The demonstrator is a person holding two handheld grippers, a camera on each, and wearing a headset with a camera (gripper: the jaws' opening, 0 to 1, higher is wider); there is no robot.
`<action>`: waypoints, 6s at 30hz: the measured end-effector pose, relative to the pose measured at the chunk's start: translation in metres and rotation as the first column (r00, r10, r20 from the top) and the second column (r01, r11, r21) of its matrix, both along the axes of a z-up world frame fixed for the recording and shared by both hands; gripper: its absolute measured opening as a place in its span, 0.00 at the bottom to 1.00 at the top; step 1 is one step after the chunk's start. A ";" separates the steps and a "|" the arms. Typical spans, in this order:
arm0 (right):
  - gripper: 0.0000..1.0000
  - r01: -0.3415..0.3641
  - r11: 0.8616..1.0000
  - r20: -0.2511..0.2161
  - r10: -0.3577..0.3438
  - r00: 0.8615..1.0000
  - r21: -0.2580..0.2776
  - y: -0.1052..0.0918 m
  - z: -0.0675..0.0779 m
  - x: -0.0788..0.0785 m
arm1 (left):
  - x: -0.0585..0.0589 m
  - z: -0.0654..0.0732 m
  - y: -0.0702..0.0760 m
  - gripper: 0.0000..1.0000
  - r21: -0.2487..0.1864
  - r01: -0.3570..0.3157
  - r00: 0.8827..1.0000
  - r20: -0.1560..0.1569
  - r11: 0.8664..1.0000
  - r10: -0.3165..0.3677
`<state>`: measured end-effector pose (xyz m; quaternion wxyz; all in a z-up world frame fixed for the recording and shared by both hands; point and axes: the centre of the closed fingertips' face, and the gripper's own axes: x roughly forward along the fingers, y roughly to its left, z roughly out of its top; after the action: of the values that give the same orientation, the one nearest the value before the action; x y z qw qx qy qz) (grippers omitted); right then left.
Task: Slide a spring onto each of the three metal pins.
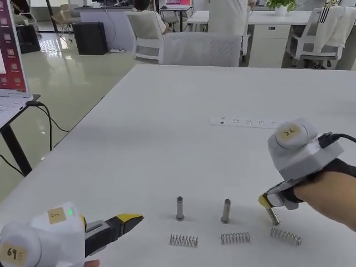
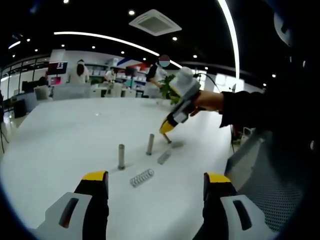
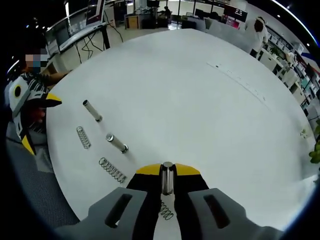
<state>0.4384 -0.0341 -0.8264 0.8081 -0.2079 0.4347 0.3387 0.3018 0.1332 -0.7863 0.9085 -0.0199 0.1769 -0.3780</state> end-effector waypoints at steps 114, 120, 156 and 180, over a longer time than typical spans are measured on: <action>0.12 -0.240 0.966 -0.076 0.234 0.969 -0.097 -0.047 -0.040 -0.058 | -0.003 -0.005 -0.001 0.71 0.016 0.017 1.000 -0.017 1.000 -0.017; 0.09 -0.251 0.963 -0.081 0.243 0.967 -0.099 -0.046 -0.040 -0.060 | -0.003 -0.004 -0.001 0.71 0.014 0.017 1.000 -0.015 1.000 -0.017; 0.08 -0.387 0.922 -0.104 0.384 0.917 -0.009 -0.005 0.015 -0.102 | -0.003 0.011 -0.027 0.63 0.108 0.212 0.977 0.008 0.971 -0.214; 0.08 -0.528 0.847 -0.137 0.516 0.845 -0.063 0.030 0.024 -0.111 | 0.021 0.010 -0.084 0.48 0.156 0.387 0.920 0.005 0.909 -0.393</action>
<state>0.3275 -0.0037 -0.8027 0.6479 -0.3381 0.4234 0.5353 0.3225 0.0489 -0.7766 0.8166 0.0921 0.1892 -0.5374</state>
